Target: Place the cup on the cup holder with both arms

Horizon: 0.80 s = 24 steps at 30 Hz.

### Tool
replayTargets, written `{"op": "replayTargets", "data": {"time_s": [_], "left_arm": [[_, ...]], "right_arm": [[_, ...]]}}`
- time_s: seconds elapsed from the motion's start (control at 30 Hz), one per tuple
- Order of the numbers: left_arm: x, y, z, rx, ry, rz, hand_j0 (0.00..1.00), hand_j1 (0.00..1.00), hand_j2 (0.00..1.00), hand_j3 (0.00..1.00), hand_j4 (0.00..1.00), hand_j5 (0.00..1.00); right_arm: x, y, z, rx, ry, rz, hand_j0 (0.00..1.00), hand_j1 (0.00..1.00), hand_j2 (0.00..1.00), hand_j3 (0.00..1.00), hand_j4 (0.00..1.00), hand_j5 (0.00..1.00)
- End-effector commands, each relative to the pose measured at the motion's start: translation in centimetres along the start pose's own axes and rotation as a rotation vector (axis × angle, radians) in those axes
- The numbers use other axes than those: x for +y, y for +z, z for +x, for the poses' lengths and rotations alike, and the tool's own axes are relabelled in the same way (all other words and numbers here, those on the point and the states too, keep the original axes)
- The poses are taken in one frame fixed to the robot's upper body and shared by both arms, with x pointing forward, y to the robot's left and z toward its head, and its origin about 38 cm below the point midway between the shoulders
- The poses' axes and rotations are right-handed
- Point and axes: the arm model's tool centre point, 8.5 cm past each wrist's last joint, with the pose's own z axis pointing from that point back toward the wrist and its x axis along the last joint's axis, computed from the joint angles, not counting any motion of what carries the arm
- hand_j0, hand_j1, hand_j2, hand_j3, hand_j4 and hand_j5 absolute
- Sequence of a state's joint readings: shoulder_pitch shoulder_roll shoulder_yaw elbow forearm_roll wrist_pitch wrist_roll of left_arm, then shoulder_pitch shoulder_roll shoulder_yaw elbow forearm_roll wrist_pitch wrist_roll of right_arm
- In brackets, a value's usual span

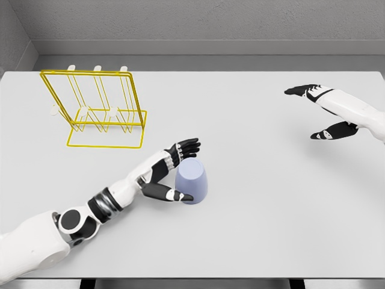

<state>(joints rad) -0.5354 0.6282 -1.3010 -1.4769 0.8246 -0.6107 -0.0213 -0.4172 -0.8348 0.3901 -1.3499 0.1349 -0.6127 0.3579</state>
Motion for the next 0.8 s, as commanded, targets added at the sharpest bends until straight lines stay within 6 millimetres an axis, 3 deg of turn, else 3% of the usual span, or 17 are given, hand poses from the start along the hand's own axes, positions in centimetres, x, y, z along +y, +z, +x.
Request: {"op": "replayTargets", "data": {"time_s": [0.0,0.37,0.63,0.77], "left_arm": [[-0.05,-0.17,-0.27,0.003,0.002,0.002,1.00,1.00,1.00,1.00,1.00,1.00],[-0.44,-0.52,-0.55,0.001,0.013,0.000,0.95,0.95,0.95,0.95,0.95,0.95],[-0.56,-0.55,-0.58,0.001,0.010,-0.005,0.61,0.61,0.61,0.61,0.61,0.61],[-0.36,-0.55,-0.57,0.001,0.008,0.005,0.58,0.58,0.58,0.58,0.58,0.58]], "right_arm": [[-0.10,0.02,0.02,-0.001,-0.005,-0.005,1.00,1.00,1.00,1.00,1.00,1.00],[-0.03,0.04,0.01,0.000,-0.006,-0.004,1.00,1.00,1.00,1.00,1.00,1.00],[-0.03,0.04,0.01,0.000,-0.006,-0.004,1.00,1.00,1.00,1.00,1.00,1.00],[-0.03,0.04,0.01,0.000,-0.006,-0.004,1.00,1.00,1.00,1.00,1.00,1.00]]}}
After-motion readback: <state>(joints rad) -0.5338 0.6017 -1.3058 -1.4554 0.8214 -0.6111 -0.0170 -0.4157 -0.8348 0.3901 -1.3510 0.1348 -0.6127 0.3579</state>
